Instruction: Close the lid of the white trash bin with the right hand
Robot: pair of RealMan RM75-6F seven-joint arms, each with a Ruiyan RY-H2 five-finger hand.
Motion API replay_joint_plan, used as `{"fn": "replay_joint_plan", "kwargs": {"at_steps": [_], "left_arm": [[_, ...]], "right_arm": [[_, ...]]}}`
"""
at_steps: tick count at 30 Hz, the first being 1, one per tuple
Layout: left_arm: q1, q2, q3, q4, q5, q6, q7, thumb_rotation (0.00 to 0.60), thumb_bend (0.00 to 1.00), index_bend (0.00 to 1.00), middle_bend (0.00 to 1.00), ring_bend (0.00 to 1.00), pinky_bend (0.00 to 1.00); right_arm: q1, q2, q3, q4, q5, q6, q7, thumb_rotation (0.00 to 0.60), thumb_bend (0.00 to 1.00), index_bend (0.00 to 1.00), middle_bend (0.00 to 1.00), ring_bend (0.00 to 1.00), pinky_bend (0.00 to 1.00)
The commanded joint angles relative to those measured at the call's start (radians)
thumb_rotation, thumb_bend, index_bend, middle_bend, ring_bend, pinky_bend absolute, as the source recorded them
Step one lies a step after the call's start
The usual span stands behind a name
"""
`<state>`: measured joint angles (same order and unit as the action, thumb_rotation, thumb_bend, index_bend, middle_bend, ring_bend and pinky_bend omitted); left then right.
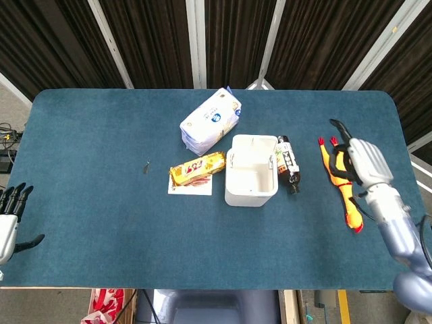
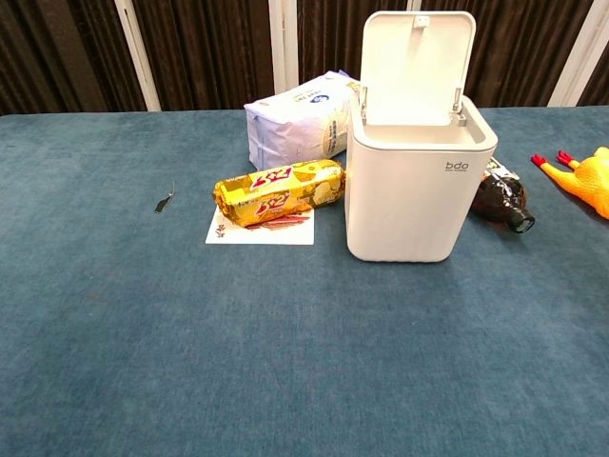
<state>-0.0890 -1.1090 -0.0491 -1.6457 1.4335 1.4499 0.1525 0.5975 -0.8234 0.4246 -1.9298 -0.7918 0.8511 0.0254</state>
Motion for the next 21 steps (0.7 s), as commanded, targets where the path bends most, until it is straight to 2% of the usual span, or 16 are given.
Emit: {"fn": "replay_joint_plan", "kwargs": {"at_steps": [1, 9, 14, 21], "left_arm": [[-0.003, 0.001, -0.001, -0.001, -0.004, -0.006, -0.002, 0.600, 0.00, 0.00, 0.00, 0.00, 0.00], [-0.011, 0.012, -0.005, -0.007, -0.032, -0.036, -0.020, 0.600, 0.00, 0.00, 0.00, 0.00, 0.00], [-0.012, 0.016, -0.004, -0.009, -0.038, -0.042, -0.025, 0.600, 0.00, 0.00, 0.00, 0.00, 0.00], [-0.013, 0.021, -0.003, -0.014, -0.043, -0.048, -0.030, 0.600, 0.00, 0.00, 0.00, 0.00, 0.00]], "right_arm": [[0.094, 0.005, 0.013, 0.010, 0.113, -0.080, -0.046, 0.600, 0.72, 0.00, 0.72, 0.84, 0.88], [0.286, -0.053, -0.038, 0.056, 0.339, -0.164, -0.127, 0.600, 0.74, 0.08, 0.72, 0.85, 0.88], [0.348, -0.077, -0.071, 0.057, 0.412, -0.142, -0.163, 0.600, 0.75, 0.18, 0.72, 0.85, 0.88], [0.407, -0.095, -0.101, 0.038, 0.462, -0.118, -0.201, 0.600, 0.75, 0.19, 0.72, 0.85, 0.88]]}}
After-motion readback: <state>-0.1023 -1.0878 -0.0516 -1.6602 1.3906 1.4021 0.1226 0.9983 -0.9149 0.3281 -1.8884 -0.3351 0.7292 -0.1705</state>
